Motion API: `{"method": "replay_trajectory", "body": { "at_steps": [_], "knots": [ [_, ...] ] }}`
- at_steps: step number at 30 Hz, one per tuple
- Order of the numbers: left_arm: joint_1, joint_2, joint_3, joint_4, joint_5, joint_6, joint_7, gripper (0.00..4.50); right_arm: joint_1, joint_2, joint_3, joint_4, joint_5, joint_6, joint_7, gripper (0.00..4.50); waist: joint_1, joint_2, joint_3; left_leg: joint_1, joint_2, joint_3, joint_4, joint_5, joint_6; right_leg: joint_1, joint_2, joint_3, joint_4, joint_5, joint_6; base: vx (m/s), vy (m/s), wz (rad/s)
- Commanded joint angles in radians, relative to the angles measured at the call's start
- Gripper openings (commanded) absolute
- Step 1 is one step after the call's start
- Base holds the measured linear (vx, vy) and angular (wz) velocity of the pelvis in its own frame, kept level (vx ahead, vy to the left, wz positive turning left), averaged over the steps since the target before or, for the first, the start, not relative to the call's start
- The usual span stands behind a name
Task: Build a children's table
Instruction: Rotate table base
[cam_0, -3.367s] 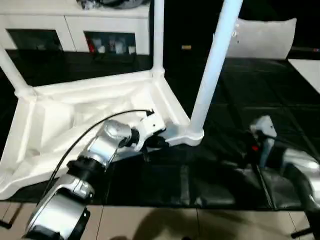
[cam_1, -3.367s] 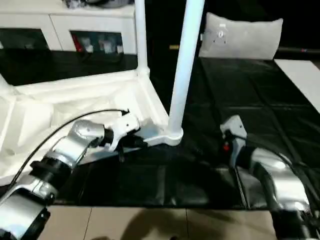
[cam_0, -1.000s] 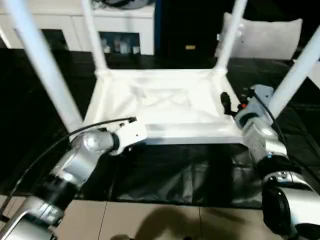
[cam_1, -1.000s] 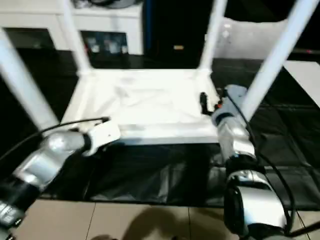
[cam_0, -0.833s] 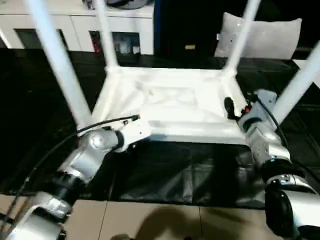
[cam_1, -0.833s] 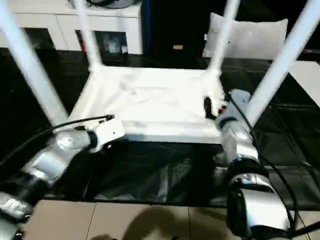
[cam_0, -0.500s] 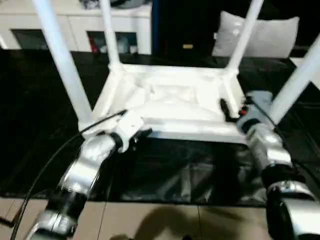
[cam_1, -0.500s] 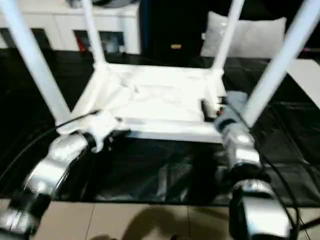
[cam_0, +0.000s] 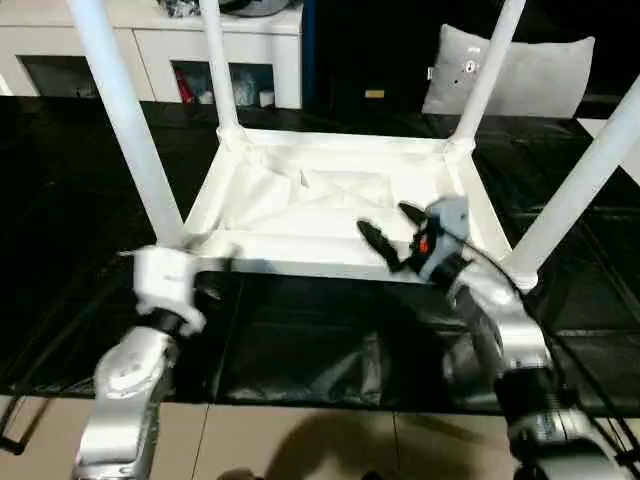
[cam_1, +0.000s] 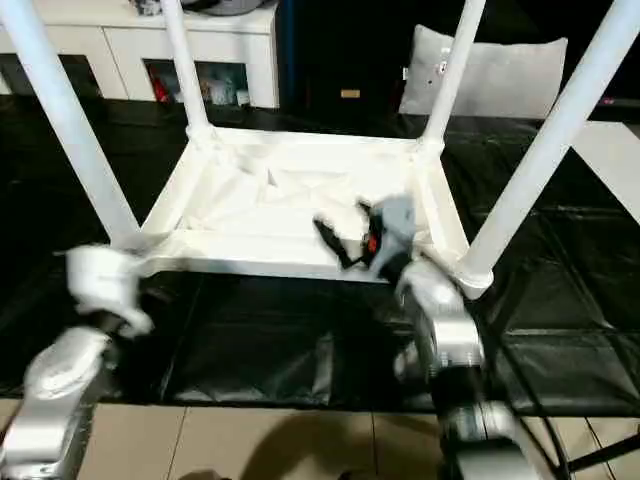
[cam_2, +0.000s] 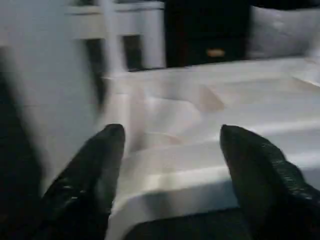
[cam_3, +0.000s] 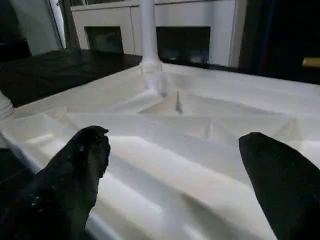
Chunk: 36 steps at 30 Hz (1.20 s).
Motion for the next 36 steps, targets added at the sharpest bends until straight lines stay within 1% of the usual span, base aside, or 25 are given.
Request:
{"method": "replay_trajectory", "body": {
  "at_steps": [1,2,3,4,6,7,8,12,13,14,15,16,17,19,20,22,24,25,26,29,31,32,33,34,36],
  "knots": [
    [0.015,-0.008,0.023,-0.025,-0.006,-0.025,0.031,3.51,0.022,-0.018,0.016,-0.063,0.002,0.029,0.011,4.5,-0.001,-0.009,-0.056,-0.004,0.026,-0.005,-0.082,-0.279,0.046,0.049,-0.048,0.045,-0.095,-0.483,-0.071,0.0,0.0,0.0],
    [0.015,-0.008,0.024,-0.025,-0.006,-0.025,0.032,3.76,0.023,-0.019,0.017,-0.064,0.002,0.029,0.011,4.5,-0.001,-0.007,-0.057,-0.004,0.027,-0.006,-0.082,-0.283,0.042,0.048,-0.049,0.045,-0.096,-0.497,-0.059,0.0,0.0,0.0],
    [0.021,-0.015,0.046,-0.026,-0.004,-0.039,0.06,3.76,0.056,-0.029,0.016,-0.11,-0.005,0.052,-0.003,4.5,-0.002,-0.011,-0.056,-0.004,0.026,-0.005,-0.082,-0.282,0.043,0.047,-0.047,0.045,-0.099,-0.5,-0.054,0.0,0.0,0.0],
    [0.019,-0.016,0.051,-0.024,-0.003,-0.04,0.066,3.83,0.06,-0.03,0.014,-0.114,-0.012,0.054,-0.014,4.5,0.0,-0.008,-0.056,-0.003,0.027,-0.007,-0.083,-0.284,0.038,0.047,-0.047,0.045,-0.099,-0.498,-0.044,0.0,0.0,0.0],
    [0.011,-0.017,0.067,-0.015,0.003,-0.043,0.092,3.96,0.077,-0.036,0.003,-0.136,-0.043,0.068,-0.066,4.5,-0.003,-0.01,-0.057,-0.003,0.026,-0.008,-0.084,-0.284,0.03,0.046,-0.044,0.044,-0.096,-0.478,-0.044,0.0,0.0,0.0],
    [0.0,-0.013,0.068,-0.005,0.004,-0.039,0.094,4.09,0.089,-0.043,0.007,-0.16,-0.043,0.1,-0.062,4.5,-0.003,-0.014,-0.057,-0.004,0.025,-0.008,-0.084,-0.282,0.03,0.047,-0.045,0.044,-0.097,-0.474,-0.045,0.0,0.0,0.0],
    [-0.015,-0.007,0.073,0.01,0.004,-0.037,0.093,4.2,0.108,-0.052,0.014,-0.199,-0.033,0.152,-0.056,4.5,-0.003,-0.013,-0.058,-0.004,0.025,-0.008,-0.084,-0.281,0.033,0.047,-0.044,0.046,-0.094,-0.459,-0.045,0.0,0.0,0.0],
    [-0.058,0.013,0.086,0.058,0.0,-0.036,0.094,4.4,0.139,-0.066,0.026,-0.26,-0.027,0.229,-0.054,4.5,-0.001,-0.014,-0.058,-0.004,0.024,-0.009,-0.084,-0.275,0.034,0.048,-0.046,0.046,-0.094,-0.448,-0.042,0.0,0.0,0.0],
    [-0.058,0.013,0.086,0.058,0.0,-0.036,0.094,4.47,0.139,-0.066,0.026,-0.26,-0.027,0.229,-0.054,4.5,0.0,-0.001,-0.056,-0.004,0.022,-0.01,-0.084,-0.275,0.032,0.048,-0.044,0.046,-0.094,-0.448,-0.041,0.0,0.0,0.0],
    [-0.133,0.046,0.106,0.15,-0.013,-0.032,0.092,4.47,0.171,-0.085,0.039,-0.299,-0.043,0.28,-0.061,4.5,0.001,0.007,-0.06,0.0,0.019,-0.009,-0.082,-0.267,0.027,0.048,-0.041,0.046,-0.095,-0.425,-0.037,0.0,0.0,0.0],
    [-0.133,0.046,0.106,0.15,-0.013,-0.032,0.092,4.47,0.171,-0.085,0.039,-0.299,-0.043,0.28,-0.061,4.5,0.001,0.007,-0.06,0.0,0.019,-0.009,-0.082,-0.267,0.027,0.048,-0.041,0.046,-0.095,-0.425,-0.037,0.0,0.0,0.0],
    [-0.16,0.057,0.111,0.184,-0.016,-0.031,0.089,4.47,0.182,-0.09,0.042,-0.311,-0.046,0.296,-0.066,4.5,0.0,0.0,-0.06,0.003,0.018,-0.008,-0.081,-0.277,0.025,0.046,-0.04,0.045,-0.096,-0.42,-0.035,0.0,0.0,0.0],
    [-0.169,0.061,0.113,0.196,-0.017,-0.031,0.088,4.47,0.186,-0.092,0.042,-0.315,-0.047,0.302,-0.068,4.5,0.002,-0.002,-0.061,0.0,0.019,-0.011,-0.083,-0.274,0.019,0.052,-0.043,0.045,-0.092,-0.411,-0.039,0.0,0.0,0.0],
    [-0.241,0.094,0.118,0.287,-0.016,-0.036,0.072,4.47,0.209,-0.105,0.034,-0.35,-0.043,0.361,-0.089,4.5,-0.001,-0.001,-0.059,-0.004,0.018,-0.011,-0.083,-0.263,0.018,0.053,-0.041,0.045,-0.092,-0.397,-0.047,0.0,0.0,0.0],
    [-0.267,0.106,0.12,0.319,-0.016,-0.036,0.065,4.47,0.216,-0.11,0.033,-0.364,-0.04,0.38,-0.091,4.5,0.001,0.002,-0.065,0.002,0.018,-0.011,-0.08,-0.251,0.016,0.052,-0.042,0.047,-0.085,-0.361,-0.06,0.0,0.0,0.0],
    [-0.282,0.114,0.121,0.338,-0.017,-0.037,0.059,4.47,0.22,-0.114,0.033,-0.373,-0.039,0.391,-0.092,4.5,0.001,0.0,-0.064,-0.001,0.02,-0.013,-0.083,-0.245,0.014,0.056,-0.043,0.047,-0.08,-0.332,-0.069,0.0,0.0,0.0],
    [-0.338,0.142,0.118,0.411,-0.022,-0.029,0.022,4.47,0.239,-0.128,0.032,-0.416,-0.03,0.44,-0.086,4.5,0.001,0.001,-0.062,0.007,0.015,-0.006,-0.079,-0.253,0.015,0.051,-0.04,0.047,-0.09,-0.357,-0.068,0.0,0.0,0.0],
    [-0.351,0.148,0.116,0.429,-0.022,-0.03,0.011,4.47,0.244,-0.132,0.03,-0.432,-0.028,0.459,-0.084,4.5,0.001,0.001,-0.065,0.006,0.016,-0.009,-0.078,-0.246,0.013,0.054,-0.044,0.049,-0.083,-0.339,-0.074,0.0,0.0,0.0],
    [-0.38,0.158,0.111,0.465,-0.029,-0.018,-0.023,4.47,0.254,-0.142,0.027,-0.446,-0.023,0.48,-0.077,4.5,0.0,-0.004,-0.064,0.001,0.021,-0.011,-0.082,-0.235,0.014,0.058,-0.044,0.049,-0.078,-0.305,-0.088,0.0,0.0,0.0],
    [-0.417,0.173,0.098,0.515,-0.04,-0.006,-0.085,4.47,0.262,-0.156,0.024,-0.456,-0.02,0.508,-0.07,4.5,0.005,0.0,-0.064,0.006,0.018,-0.008,-0.08,-0.233,0.012,0.056,-0.047,0.05,-0.081,-0.326,-0.094,0.0,0.0,0.0],
    [-0.465,0.189,0.08,0.587,-0.059,0.008,-0.181,4.47,0.264,-0.167,0.021,-0.46,-0.021,0.544,-0.077,4.5,0.009,0.001,-0.064,0.01,0.016,-0.007,-0.081,-0.24,0.008,0.055,-0.047,0.05,-0.083,-0.344,-0.09,0.0,0.0,0.0],
    [-0.484,0.194,0.07,0.615,-0.071,0.02,-0.236,4.47,0.26,-0.168,0.021,-0.451,-0.028,0.556,-0.089,4.5,0.01,0.002,-0.062,0.009,0.02,-0.009,-0.083,-0.251,0.002,0.057,-0.05,0.051,-0.083,-0.352,-0.094,0.0,0.0,0.0],
    [-0.5,0.198,0.061,0.64,-0.08,0.029,-0.281,4.47,0.256,-0.168,0.019,-0.446,-0.033,0.569,-0.099,4.5,0.011,-0.007,-0.062,0.01,0.019,-0.007,-0.083,-0.252,0.002,0.056,-0.05,0.05,-0.085,-0.361,-0.092,0.0,0.0,0.0],
    [-0.511,0.202,0.051,0.649,-0.095,0.047,-0.334,4.47,0.254,-0.169,0.018,-0.439,-0.036,0.578,-0.106,4.5,0.013,-0.003,-0.062,0.011,0.019,-0.008,-0.083,-0.253,-0.002,0.056,-0.053,0.051,-0.083,-0.377,-0.092,0.0,0.0,0.0],
    [-0.522,0.205,0.044,0.662,-0.11,0.062,-0.388,4.47,0.253,-0.17,0.016,-0.438,-0.041,0.593,-0.112,4.5,0.014,-0.002,-0.061,0.012,0.021,-0.009,-0.084,-0.255,-0.007,0.054,-0.055,0.051,-0.086,-0.385,-0.095,0.0,0.0,0.0]
  ]
}}
